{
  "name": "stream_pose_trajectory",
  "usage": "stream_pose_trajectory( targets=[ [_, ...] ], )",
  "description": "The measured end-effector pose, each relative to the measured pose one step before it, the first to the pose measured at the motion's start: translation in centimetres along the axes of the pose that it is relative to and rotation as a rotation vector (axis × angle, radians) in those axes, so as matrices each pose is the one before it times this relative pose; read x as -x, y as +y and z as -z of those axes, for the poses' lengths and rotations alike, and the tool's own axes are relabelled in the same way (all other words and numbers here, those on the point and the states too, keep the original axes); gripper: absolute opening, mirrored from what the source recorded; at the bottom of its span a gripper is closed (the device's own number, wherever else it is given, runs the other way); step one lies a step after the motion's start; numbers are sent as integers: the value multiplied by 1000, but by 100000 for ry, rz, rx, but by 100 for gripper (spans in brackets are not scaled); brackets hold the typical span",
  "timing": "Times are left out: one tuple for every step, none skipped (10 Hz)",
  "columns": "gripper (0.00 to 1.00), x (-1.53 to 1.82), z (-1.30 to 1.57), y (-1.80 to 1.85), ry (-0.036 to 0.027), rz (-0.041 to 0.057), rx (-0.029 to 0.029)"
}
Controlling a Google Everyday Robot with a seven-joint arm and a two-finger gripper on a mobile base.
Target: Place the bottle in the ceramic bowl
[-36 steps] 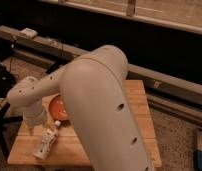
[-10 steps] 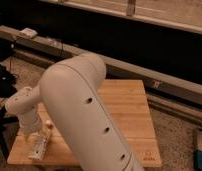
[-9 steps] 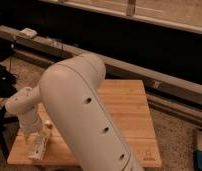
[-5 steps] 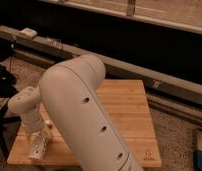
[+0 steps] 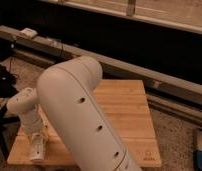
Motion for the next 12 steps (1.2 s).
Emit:
stream_pose_trajectory(
  targets=[
    [12,103,142,-71,-64,-109,504],
    [3,44,538,-77,-490,140,1638],
    [1,75,899,38,-1163,179,2484],
    [1,-29,1488,62,-1425,342,3266],
    [1,146,2145,-155,-1970,217,4309],
    [1,404,2069,-506,-1925,11,3710],
    [1,487,1848,-569,-1956,28,2966],
    [1,663,2540,-917,-2900,-299,3211],
    [1,739,1929,-968,-2368,-160,1644],
    [1,1224,1772,-1330,-2847,-716,544],
    [1,1126,1004,-1352,-1906,-1165,-225],
    [1,1378,756,-1763,-1419,-1919,-1030]
  ],
)
